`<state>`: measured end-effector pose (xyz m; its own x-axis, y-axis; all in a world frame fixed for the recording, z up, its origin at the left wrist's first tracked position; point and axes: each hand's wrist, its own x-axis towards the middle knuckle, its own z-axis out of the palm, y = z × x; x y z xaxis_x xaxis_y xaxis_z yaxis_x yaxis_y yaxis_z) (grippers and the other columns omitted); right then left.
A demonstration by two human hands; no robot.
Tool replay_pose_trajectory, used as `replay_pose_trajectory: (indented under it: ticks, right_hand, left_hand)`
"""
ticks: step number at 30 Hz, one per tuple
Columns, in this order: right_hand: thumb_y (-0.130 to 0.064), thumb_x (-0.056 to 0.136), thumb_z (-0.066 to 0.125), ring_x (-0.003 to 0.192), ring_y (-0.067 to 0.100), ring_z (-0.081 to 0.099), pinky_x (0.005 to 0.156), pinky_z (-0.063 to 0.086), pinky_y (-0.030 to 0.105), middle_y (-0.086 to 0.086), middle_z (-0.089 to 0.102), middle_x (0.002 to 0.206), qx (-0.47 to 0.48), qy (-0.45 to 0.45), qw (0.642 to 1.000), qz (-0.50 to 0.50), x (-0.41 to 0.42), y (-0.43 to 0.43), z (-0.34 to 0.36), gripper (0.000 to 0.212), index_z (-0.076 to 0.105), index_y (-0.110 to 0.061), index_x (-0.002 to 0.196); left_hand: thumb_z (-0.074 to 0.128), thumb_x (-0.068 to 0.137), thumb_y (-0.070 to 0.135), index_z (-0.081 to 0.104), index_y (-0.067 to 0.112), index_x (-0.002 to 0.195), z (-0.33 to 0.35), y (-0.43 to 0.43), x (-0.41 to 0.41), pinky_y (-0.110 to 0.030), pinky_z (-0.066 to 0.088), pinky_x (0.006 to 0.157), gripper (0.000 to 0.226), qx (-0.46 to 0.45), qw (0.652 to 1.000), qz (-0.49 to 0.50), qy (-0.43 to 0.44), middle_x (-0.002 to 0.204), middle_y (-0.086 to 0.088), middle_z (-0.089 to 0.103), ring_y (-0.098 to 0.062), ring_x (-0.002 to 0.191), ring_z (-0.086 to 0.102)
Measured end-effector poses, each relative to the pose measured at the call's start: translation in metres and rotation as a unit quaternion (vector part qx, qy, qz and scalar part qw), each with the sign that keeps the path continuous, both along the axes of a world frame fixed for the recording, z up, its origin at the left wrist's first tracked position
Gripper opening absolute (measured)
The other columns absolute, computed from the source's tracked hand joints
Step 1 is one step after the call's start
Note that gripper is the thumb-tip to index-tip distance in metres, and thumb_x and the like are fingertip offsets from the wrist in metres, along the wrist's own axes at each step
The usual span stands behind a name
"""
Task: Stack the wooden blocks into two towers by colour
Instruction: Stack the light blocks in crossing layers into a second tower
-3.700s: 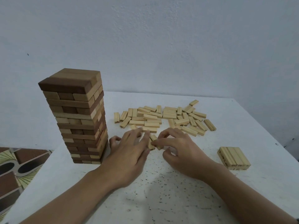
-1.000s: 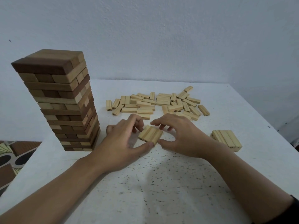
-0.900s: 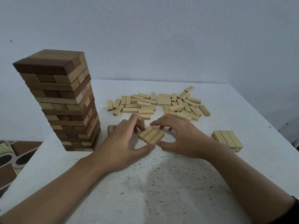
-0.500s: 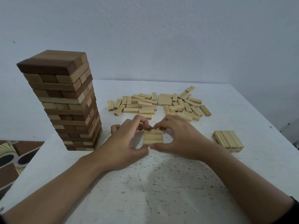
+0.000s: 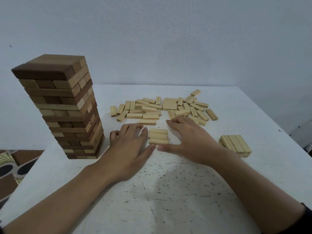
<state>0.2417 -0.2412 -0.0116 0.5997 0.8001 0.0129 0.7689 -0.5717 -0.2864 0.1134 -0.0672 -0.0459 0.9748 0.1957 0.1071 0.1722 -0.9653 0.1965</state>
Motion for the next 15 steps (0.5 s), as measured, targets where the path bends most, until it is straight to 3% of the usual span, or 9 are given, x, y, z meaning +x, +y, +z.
replay_pose_trajectory:
  ticks: [3, 6, 15]
  right_hand:
    - [-0.071, 0.097, 0.031, 0.154, 0.013, 0.008, 0.122, 0.012, 0.03, -0.001, 0.011, 0.169, -0.11, 0.009, 0.993, 0.028, -0.003, -0.007, 0.004, 0.089, 0.011, -0.013, 0.161]
    - [-0.059, 0.104, 0.011, 0.154, 0.015, -0.019, 0.125, -0.005, 0.032, 0.008, -0.02, 0.167, -0.186, 0.008, 0.981, 0.051, -0.006, -0.008, -0.002, 0.078, -0.011, -0.008, 0.159]
    - [-0.036, 0.11, 0.006, 0.156, 0.03, -0.012, 0.128, 0.005, 0.044, 0.019, -0.018, 0.166, -0.212, -0.076, 0.973, 0.044, -0.018, -0.002, -0.011, 0.062, -0.006, 0.0, 0.158]
  left_hand:
    - [0.012, 0.105, 0.061, 0.031, 0.027, 0.149, 0.0, -0.001, 0.0, -0.041, 0.015, 0.111, 0.059, 0.015, 1.0, -0.009, 0.013, 0.157, 0.009, 0.019, -0.01, 0.146, 0.01]
    - [0.002, 0.101, 0.058, 0.027, 0.024, 0.155, 0.0, -0.004, 0.001, -0.041, 0.015, 0.11, 0.068, 0.033, 0.999, -0.014, 0.017, 0.159, 0.008, 0.017, -0.01, 0.146, 0.01]
    - [-0.003, 0.099, 0.051, 0.023, 0.021, 0.158, -0.001, -0.005, 0.003, -0.042, 0.019, 0.11, 0.071, 0.062, 0.998, -0.009, 0.027, 0.161, 0.006, 0.016, -0.013, 0.145, 0.012]
